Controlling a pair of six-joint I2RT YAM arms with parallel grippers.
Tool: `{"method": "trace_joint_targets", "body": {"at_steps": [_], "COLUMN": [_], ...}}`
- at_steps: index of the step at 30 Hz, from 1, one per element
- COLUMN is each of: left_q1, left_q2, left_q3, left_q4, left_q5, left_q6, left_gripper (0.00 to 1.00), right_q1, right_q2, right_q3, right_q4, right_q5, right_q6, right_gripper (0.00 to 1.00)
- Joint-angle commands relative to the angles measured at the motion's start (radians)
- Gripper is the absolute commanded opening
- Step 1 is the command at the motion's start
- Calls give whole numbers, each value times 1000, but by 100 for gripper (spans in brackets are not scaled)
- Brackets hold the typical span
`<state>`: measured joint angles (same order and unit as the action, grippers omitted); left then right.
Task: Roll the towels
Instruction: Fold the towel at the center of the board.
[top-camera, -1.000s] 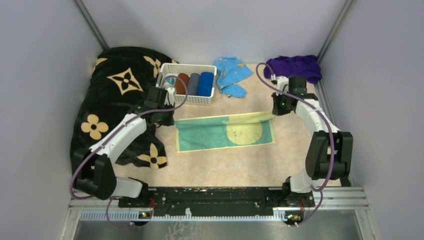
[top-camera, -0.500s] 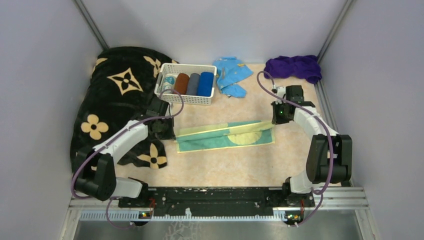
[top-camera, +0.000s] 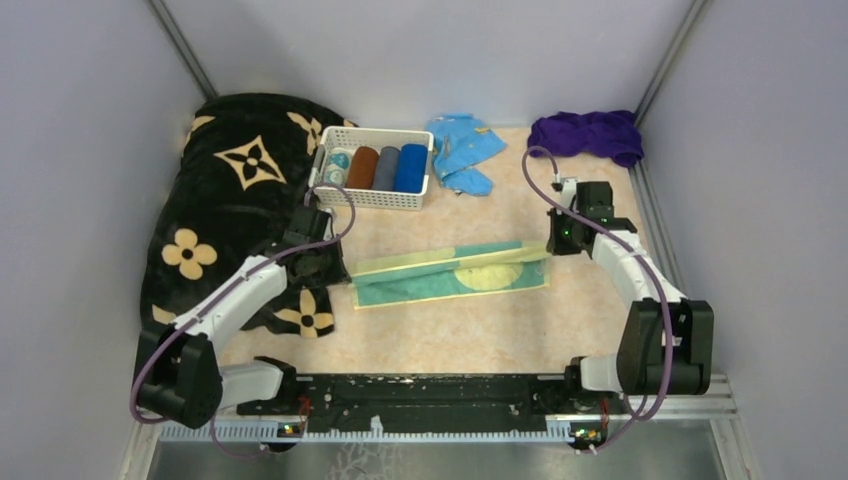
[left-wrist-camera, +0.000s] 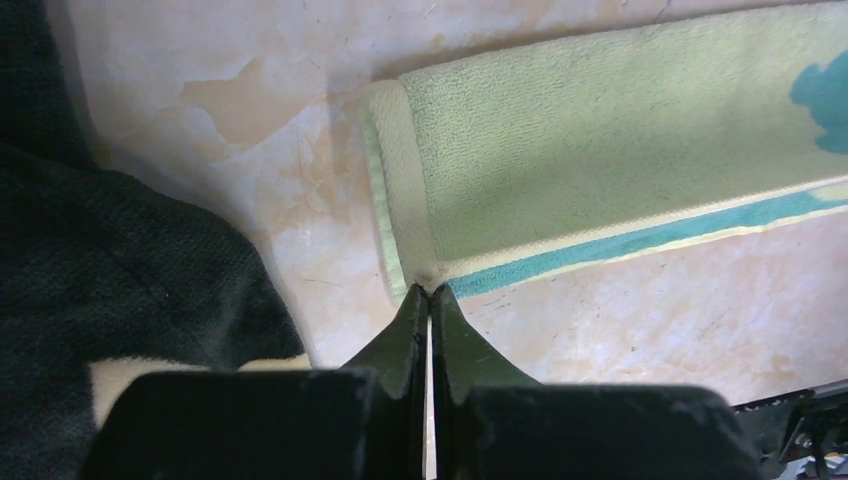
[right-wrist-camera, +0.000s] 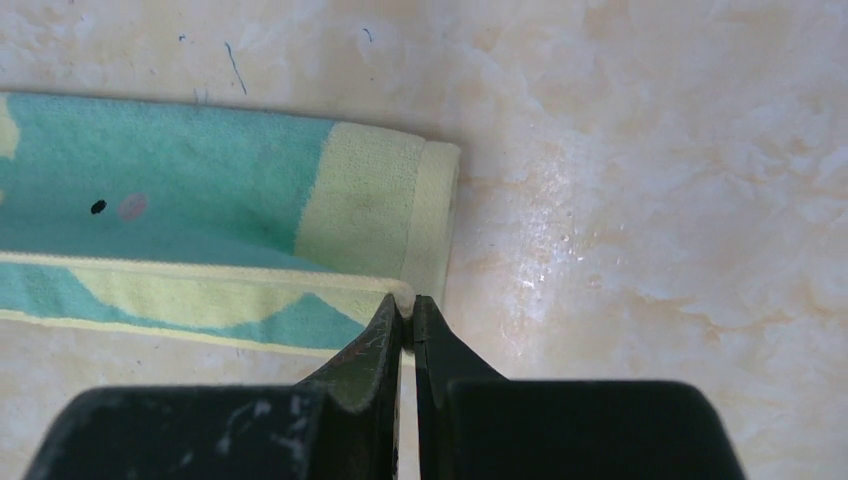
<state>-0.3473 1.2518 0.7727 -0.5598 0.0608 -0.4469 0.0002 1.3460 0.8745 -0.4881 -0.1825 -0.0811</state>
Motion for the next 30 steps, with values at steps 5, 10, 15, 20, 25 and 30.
{"method": "trace_joint_targets", "body": {"at_steps": [5, 10, 15, 20, 25, 30], "left_q1": [1, 1, 0, 0, -1, 0], "left_q2": [-38, -34, -49, -116, -239, -372], "left_q3": [-64, -137, -162, -177, -180, -160], "left_q4": [-8, 33, 38, 5, -44, -74], "left_q5": [20, 51, 74, 70, 99, 104], "left_q6": [-56, -83, -111, -153, -199, -216], "left_gripper": [0, 0, 4, 31, 52, 60], "right_q1": [2, 2, 1, 2, 1, 1], "right_q2": [-78, -97, -136, -218, -356, -421], "right_q3": [-33, -85, -116, -106, -121, -111], "right_q4": [39, 57, 71, 29, 20, 20], "right_q5": [30, -4, -42, -22, -13, -78], "right_q6": [45, 73, 107, 141, 193, 212], "right_gripper": [3, 7, 12, 29, 41, 47]}}
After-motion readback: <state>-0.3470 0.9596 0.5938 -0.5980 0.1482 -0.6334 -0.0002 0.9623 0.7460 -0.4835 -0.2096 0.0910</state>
